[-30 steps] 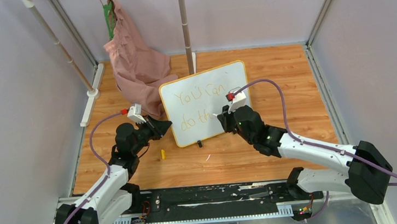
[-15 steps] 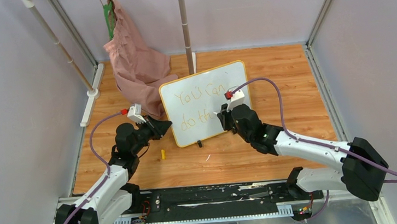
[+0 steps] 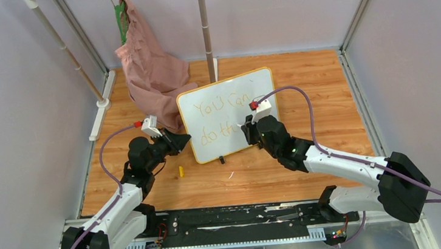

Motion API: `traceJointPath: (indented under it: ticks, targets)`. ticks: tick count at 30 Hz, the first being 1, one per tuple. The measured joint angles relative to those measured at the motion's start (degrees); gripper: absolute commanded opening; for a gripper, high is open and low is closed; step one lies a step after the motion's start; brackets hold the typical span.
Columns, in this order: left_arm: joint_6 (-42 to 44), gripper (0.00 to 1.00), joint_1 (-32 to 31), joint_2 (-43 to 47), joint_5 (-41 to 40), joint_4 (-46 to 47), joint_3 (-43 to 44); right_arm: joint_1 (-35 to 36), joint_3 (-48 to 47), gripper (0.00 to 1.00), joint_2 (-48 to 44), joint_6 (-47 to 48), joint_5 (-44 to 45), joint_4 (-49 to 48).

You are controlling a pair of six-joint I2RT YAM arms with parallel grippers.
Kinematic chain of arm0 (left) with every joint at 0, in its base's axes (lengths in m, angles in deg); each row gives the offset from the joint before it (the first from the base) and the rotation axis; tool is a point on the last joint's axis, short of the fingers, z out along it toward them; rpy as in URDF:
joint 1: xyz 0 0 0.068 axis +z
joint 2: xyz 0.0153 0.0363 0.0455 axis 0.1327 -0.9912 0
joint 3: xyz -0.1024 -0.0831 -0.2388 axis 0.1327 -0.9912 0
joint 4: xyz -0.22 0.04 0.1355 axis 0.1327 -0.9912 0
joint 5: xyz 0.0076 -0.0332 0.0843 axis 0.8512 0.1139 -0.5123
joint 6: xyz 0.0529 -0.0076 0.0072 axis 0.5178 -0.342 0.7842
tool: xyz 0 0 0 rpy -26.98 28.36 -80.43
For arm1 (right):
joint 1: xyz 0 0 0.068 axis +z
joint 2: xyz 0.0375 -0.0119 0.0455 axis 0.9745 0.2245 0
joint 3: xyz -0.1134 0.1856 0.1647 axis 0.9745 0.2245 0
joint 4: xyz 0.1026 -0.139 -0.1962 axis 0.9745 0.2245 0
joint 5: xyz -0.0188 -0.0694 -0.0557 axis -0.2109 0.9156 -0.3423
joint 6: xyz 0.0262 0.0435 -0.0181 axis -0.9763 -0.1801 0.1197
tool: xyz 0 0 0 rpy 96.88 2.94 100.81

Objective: Write a sentence on the whiteboard

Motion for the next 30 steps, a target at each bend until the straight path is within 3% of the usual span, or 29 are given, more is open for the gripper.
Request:
traceJointPath:
  ticks: [30]
  targets:
    - [0.0,0.00,0.0,0.0,0.0,0.0,0.0,-0.2,2.4,0.00,-5.4,-2.2,-1.5,0.7]
